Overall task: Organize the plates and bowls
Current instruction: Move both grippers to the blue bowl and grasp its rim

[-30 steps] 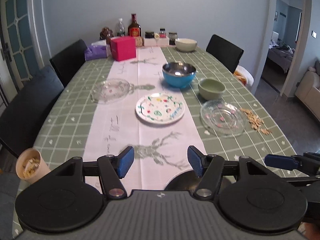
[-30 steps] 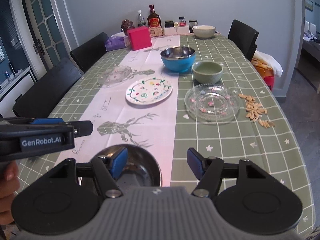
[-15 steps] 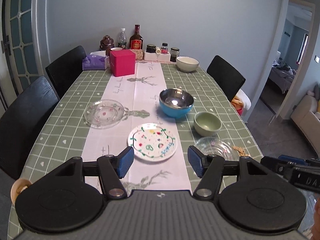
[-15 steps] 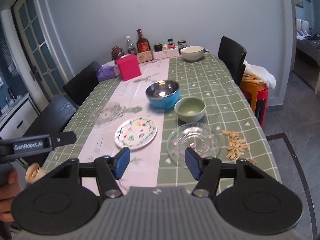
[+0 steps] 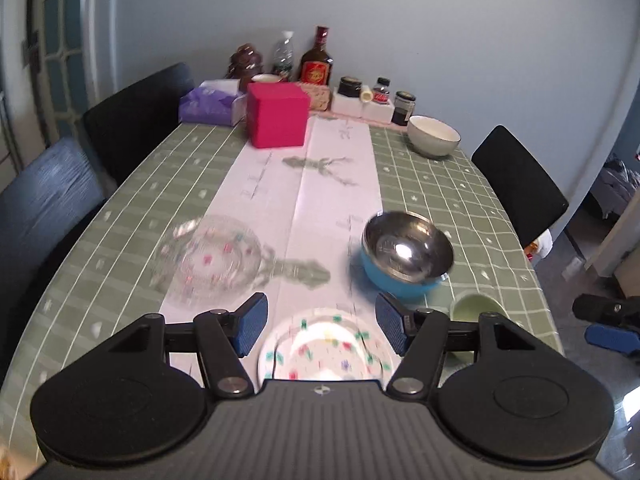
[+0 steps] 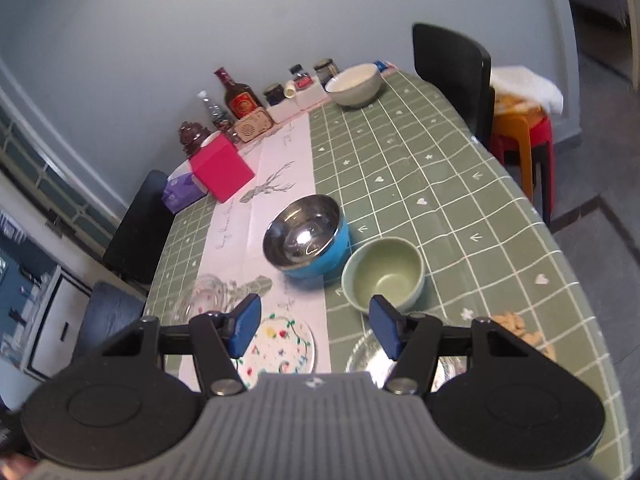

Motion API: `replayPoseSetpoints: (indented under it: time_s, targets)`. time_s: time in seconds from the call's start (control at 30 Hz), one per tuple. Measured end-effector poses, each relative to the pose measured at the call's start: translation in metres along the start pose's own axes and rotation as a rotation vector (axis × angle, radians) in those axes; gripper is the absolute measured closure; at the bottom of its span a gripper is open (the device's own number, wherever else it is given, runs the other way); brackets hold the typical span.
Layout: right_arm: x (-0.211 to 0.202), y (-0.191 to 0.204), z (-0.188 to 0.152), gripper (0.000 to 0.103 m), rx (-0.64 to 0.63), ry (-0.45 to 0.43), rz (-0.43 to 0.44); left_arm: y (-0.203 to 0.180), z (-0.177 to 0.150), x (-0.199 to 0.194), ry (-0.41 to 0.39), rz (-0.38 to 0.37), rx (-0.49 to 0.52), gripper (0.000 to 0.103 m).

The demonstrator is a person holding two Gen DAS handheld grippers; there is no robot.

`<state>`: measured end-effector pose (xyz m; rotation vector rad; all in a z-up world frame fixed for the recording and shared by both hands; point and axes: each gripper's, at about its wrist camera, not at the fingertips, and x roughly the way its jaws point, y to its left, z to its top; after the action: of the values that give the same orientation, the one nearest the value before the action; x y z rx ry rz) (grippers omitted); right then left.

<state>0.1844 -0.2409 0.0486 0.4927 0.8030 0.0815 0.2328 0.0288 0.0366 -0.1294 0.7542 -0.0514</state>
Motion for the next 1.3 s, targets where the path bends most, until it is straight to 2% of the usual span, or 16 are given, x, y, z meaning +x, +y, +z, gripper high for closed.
replayPoseSetpoints:
  time_s: [0.07, 0.13, 0.3, 0.4, 0.57, 0.67, 0.77, 0.83, 0.9, 1.0, 1.07, 1.1, 1.13, 1.2, 1.23, 1.3]
  targets:
    - [0.027, 0.002, 0.014, 0.043, -0.018, -0.004, -0.017, 0.0, 0.01, 0.027, -0.025, 0.012, -0.003, 0.03]
    - [0.057, 0.003, 0.026, 0.043, -0.011, 0.001, -0.004, 0.002, 0.018, 0.055, -0.012, 0.007, -0.035, 0.03]
    - [0.124, -0.003, 0.04, 0.043, 0.039, -0.032, 0.009, 0.021, 0.029, 0.116, 0.05, -0.049, -0.26, 0.031]
    - [0.149, -0.01, 0.04, 0.046, 0.046, -0.092, 0.029, 0.023, 0.034, 0.138, 0.05, -0.085, -0.29, 0.031]
    - [0.184, -0.01, 0.039, 0.047, -0.003, -0.109, 0.019, 0.011, 0.034, 0.16, 0.025, -0.145, -0.252, 0.031]
    - [0.204, -0.005, 0.036, 0.047, -0.083, -0.107, -0.036, -0.003, 0.029, 0.171, 0.022, -0.159, -0.216, 0.031]
    - [0.22, -0.008, 0.037, 0.047, -0.082, -0.071, -0.043, -0.022, 0.024, 0.179, -0.007, -0.067, -0.129, 0.031]
    - [0.226, -0.008, 0.037, 0.047, -0.083, -0.055, -0.049, -0.031, 0.02, 0.183, -0.03, -0.016, -0.08, 0.036]
    - [0.231, -0.008, 0.037, 0.047, -0.089, -0.042, -0.063, -0.037, 0.018, 0.19, -0.001, -0.017, -0.045, 0.037]
    - [0.236, -0.008, 0.037, 0.051, -0.072, -0.006, -0.058, -0.039, 0.016, 0.197, 0.023, -0.022, -0.051, 0.037]
    - [0.24, -0.004, 0.037, 0.058, -0.099, 0.002, -0.091, -0.041, 0.015, 0.201, 0.032, -0.014, -0.042, 0.039]
    - [0.242, -0.004, 0.038, 0.061, -0.1, 0.005, -0.108, -0.043, 0.014, 0.203, 0.038, -0.007, -0.033, 0.044]
    - [0.244, -0.004, 0.038, 0.069, -0.098, 0.015, -0.118, -0.044, 0.014, 0.206, 0.045, -0.006, -0.03, 0.059]
    - [0.249, -0.004, 0.039, 0.079, -0.1, 0.035, -0.124, -0.046, 0.012, 0.208, 0.061, -0.022, -0.026, 0.076]
    - [0.25, -0.004, 0.039, 0.084, -0.107, 0.039, -0.124, -0.048, 0.012, 0.207, 0.058, -0.031, -0.023, 0.091]
    - [0.252, 0.0, 0.038, 0.091, -0.134, 0.047, -0.133, -0.055, 0.011, 0.206, 0.05, 0.0, 0.0, 0.093]
